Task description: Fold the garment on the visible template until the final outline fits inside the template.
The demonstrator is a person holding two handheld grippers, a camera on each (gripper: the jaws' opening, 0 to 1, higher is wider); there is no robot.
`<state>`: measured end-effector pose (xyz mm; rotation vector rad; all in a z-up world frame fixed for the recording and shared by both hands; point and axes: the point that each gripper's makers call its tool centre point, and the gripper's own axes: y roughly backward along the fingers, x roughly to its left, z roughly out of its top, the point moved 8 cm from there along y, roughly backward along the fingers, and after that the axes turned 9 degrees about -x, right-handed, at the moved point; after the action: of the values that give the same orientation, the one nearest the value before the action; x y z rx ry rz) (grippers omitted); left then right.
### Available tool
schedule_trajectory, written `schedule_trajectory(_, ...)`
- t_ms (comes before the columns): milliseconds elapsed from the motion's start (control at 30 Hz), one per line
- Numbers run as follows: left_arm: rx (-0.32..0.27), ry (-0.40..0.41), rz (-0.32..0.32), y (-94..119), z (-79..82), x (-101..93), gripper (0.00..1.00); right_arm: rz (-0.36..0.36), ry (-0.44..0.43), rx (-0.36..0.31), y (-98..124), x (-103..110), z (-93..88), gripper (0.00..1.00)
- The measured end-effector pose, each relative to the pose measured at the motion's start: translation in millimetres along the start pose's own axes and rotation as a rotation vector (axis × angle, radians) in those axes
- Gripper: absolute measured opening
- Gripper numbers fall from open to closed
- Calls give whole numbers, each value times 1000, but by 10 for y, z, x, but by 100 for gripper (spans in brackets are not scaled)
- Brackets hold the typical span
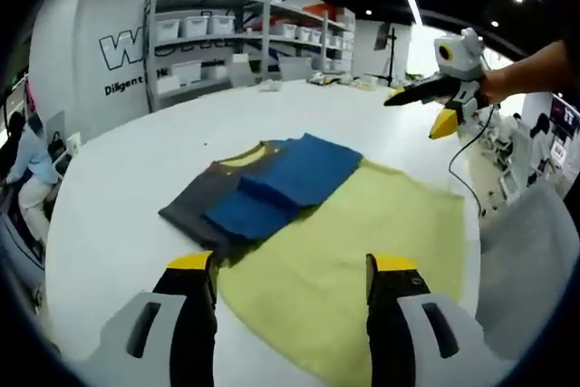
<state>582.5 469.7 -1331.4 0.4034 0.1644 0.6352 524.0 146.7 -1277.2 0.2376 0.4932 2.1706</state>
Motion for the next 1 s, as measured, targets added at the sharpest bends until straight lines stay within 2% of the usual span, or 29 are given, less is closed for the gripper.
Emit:
schedule_trajectory(167, 38, -43, 0, -123, -47, 71, 43, -35, -29, 1, 174, 35, -126, 85)
schedule_trajectory(233, 58, -96, 10, -198, -62, 121, 39, -51, -46, -11, 250, 60, -162, 86)
schedule_trajectory(300, 63, -164, 29, -279, -41, 174, 28, -70, -68, -20, 319, 77, -195, 86)
schedule_trajectory(367, 56, -162, 42, -379, -26, 201, 17, -82, -67, -8, 385, 70, -233, 87)
schedule_trajectory(400, 59, -159, 40, -425, -27, 218, 14, -92, -63, -11, 414, 62, -236, 86)
schedule_trajectory(533, 99, -185, 46, -596, -60, 307, 19, -124, -78, -16, 554, 20, -257, 87)
schedule_trajectory(700, 141, -198, 40, -747, -90, 333, 19, -151, -90, -19, 714, 14, -303, 86)
schedule_trajectory(733, 152, -205, 38, -764, -102, 333, 17, -154, -90, -15, 735, 12, -321, 86)
schedule_trajectory(833, 179, -206, 36, -800, -154, 348, 3, -154, -91, 2, 797, 14, -380, 86)
schedule_trajectory(933, 200, -193, 42, -784, -194, 385, 1, -135, -65, 45, 843, 17, -458, 86)
schedule_trajectory(967, 196, -157, 45, -754, -166, 375, 1, -133, -64, 54, 850, 11, -471, 85)
schedule_trajectory(1000, 193, -165, 52, -735, -134, 383, 1, -133, -67, 57, 853, 1, -479, 86)
